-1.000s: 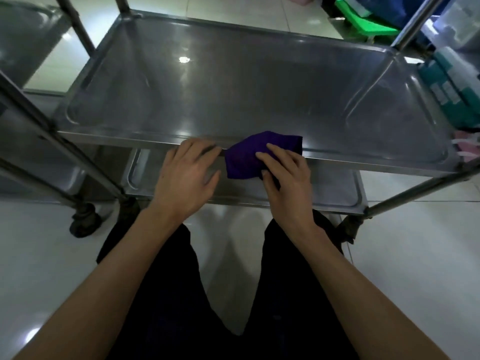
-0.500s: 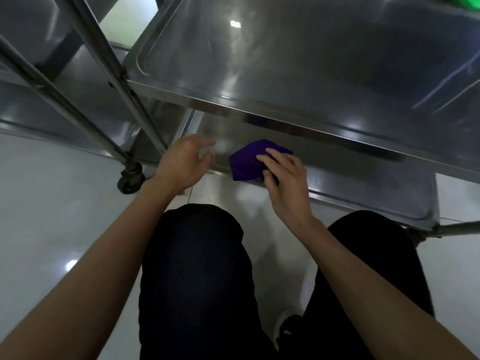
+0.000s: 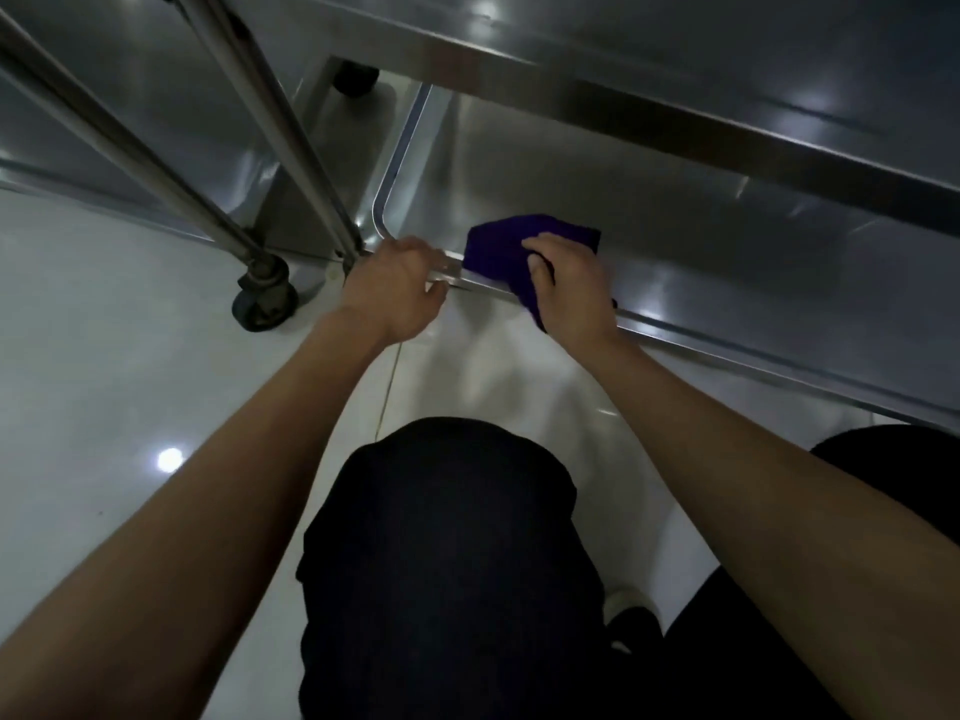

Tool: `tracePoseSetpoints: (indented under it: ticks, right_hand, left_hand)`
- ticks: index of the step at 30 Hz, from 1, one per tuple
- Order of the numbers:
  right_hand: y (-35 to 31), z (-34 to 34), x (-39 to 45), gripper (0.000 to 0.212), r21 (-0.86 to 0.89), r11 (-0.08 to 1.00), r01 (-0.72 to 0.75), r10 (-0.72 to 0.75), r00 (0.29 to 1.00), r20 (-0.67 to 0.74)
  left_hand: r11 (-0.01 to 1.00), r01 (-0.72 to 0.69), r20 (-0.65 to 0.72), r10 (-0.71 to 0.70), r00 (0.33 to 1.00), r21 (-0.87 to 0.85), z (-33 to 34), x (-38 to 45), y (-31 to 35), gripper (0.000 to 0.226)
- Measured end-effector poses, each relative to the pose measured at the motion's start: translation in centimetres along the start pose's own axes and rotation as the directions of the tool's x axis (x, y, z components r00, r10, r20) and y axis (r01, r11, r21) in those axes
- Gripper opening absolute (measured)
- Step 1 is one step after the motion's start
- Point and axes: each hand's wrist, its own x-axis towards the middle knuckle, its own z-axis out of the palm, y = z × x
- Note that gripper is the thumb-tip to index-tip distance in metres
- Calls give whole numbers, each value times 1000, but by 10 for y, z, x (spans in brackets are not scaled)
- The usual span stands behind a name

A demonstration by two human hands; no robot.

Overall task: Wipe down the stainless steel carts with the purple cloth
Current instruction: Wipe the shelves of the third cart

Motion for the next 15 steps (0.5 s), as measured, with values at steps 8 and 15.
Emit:
tracePoseSetpoints:
  ticks: [8,15]
  right_hand:
    - [18,28,5,46,-180,983,23,-1,993,118]
    - [16,45,22,47,-183,980,72,-54,993,102]
  left_hand:
    - [983,112,-89,-100,991,147,33,6,-25,45]
    - [980,120,-131,-99,986,157,40,7,-40,43]
